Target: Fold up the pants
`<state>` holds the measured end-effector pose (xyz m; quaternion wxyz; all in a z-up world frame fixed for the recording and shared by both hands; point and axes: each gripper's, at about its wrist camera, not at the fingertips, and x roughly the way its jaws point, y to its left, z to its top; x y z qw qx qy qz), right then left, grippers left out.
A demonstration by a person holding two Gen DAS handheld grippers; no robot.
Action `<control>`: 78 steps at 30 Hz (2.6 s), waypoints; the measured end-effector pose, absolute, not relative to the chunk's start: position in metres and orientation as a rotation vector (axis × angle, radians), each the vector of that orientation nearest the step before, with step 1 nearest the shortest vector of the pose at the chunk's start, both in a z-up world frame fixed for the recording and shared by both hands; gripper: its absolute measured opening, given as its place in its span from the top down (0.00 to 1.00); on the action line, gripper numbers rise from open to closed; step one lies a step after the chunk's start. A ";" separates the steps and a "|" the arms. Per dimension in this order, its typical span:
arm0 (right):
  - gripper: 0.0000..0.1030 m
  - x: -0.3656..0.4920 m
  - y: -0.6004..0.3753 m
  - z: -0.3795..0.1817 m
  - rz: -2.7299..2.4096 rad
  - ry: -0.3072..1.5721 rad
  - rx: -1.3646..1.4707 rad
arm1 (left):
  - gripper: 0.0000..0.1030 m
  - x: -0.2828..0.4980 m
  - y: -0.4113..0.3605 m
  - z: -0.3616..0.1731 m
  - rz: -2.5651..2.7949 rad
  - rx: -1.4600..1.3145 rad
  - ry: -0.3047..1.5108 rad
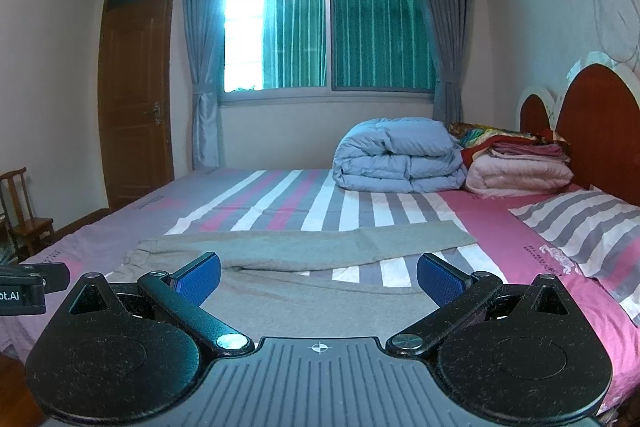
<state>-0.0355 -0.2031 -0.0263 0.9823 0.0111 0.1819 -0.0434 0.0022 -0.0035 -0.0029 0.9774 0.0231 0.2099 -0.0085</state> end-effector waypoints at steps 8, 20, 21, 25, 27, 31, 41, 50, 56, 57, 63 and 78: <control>0.00 -0.035 -0.203 -0.027 -0.090 0.368 0.022 | 0.06 0.004 -0.007 -0.007 -0.018 0.047 0.423; 0.00 -0.035 -0.203 -0.027 -0.094 0.371 0.020 | 0.06 0.004 -0.009 -0.013 -0.025 0.035 0.438; 0.00 -0.035 -0.203 -0.027 -0.094 0.370 0.018 | 0.06 0.004 -0.009 -0.013 -0.026 0.036 0.439; 0.00 -0.032 -0.201 -0.027 -0.099 0.376 0.021 | 0.06 0.004 -0.009 -0.013 -0.026 0.020 0.457; 0.00 -0.032 -0.202 -0.027 -0.102 0.376 0.020 | 0.06 0.003 -0.009 -0.013 -0.028 0.016 0.459; 0.00 -0.032 -0.202 -0.028 -0.110 0.373 0.014 | 0.06 0.008 -0.008 -0.014 -0.038 0.011 0.504; 0.00 -0.021 -0.202 -0.045 -0.123 0.393 -0.021 | 0.06 0.025 -0.011 -0.040 -0.049 -0.005 0.533; 0.00 -0.001 -0.228 -0.078 -0.126 0.462 0.020 | 0.06 0.064 0.000 -0.067 0.001 -0.015 0.645; 0.00 0.041 -0.244 -0.096 -0.096 0.538 0.049 | 0.06 0.124 0.000 -0.061 0.031 0.012 0.688; 0.00 0.053 -0.246 -0.095 -0.092 0.546 0.039 | 0.06 0.133 0.000 -0.059 0.034 0.012 0.688; 0.00 0.118 -0.253 -0.090 -0.035 0.560 0.015 | 0.06 0.192 0.003 -0.051 0.050 0.061 0.693; 0.00 0.285 -0.226 -0.107 0.235 0.634 -0.076 | 0.07 0.342 0.036 -0.061 0.040 0.178 0.748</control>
